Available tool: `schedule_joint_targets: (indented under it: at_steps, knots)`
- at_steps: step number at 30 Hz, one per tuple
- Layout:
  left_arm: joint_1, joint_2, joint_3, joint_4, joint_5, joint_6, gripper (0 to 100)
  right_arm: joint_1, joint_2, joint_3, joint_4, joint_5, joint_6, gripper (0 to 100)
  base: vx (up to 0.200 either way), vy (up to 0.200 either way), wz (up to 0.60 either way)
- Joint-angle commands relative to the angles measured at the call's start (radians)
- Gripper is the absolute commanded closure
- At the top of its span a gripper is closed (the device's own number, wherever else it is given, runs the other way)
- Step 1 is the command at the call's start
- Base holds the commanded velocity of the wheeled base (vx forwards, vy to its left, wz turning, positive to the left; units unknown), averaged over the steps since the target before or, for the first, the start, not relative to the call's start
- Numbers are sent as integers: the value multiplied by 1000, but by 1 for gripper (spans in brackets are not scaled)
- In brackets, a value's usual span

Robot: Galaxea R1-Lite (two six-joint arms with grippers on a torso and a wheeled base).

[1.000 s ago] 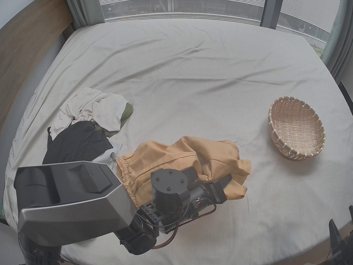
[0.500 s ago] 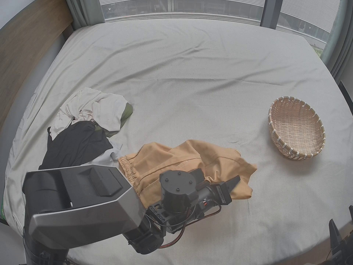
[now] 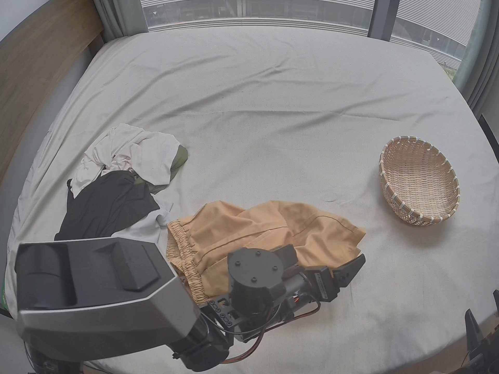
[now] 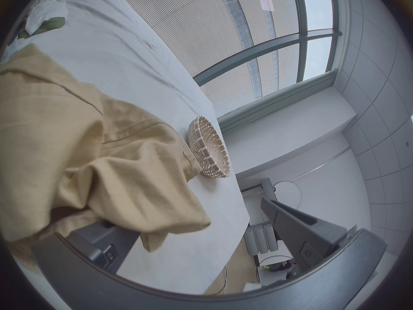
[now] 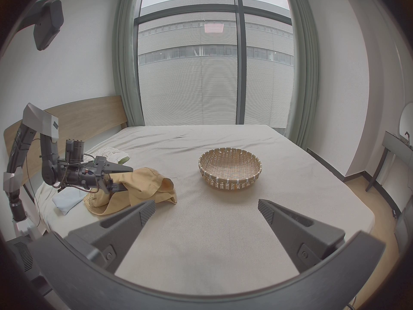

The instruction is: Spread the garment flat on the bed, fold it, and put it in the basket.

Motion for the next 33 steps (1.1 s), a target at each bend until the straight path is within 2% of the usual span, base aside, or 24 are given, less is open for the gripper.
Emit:
schedule_joint_targets:
  at_steps: [1,5,12,15,18,19,21,27,33]
  knots:
    - [-11,-93,158,-2,2,0,0,0,-12,18,0,0,0,0,0,0,0]
    - [-11,-93,224,-13,18,2,0,0,-12,18,0,0,0,0,0,0,0]
    - [-5,-134,370,-108,61,29,0,0,-12,18,0,0,0,0,0,0,0]
    - [73,-205,476,-209,84,89,0,0,-12,18,0,0,0,0,0,0,0]
    - [147,-280,535,-210,78,102,0,0,-12,18,0,0,0,0,0,0,0]
    - [202,-321,574,-210,74,105,0,0,-12,18,0,0,0,0,0,0,0]
    - [260,-366,624,-210,65,108,0,0,-12,18,0,0,-2,0,0,0,0]
    - [418,-407,730,-210,22,137,0,-2,-12,18,0,2,-5,0,0,0,0]
    - [489,-403,767,-210,-25,141,0,-2,-12,16,6,2,-3,0,0,0,0]
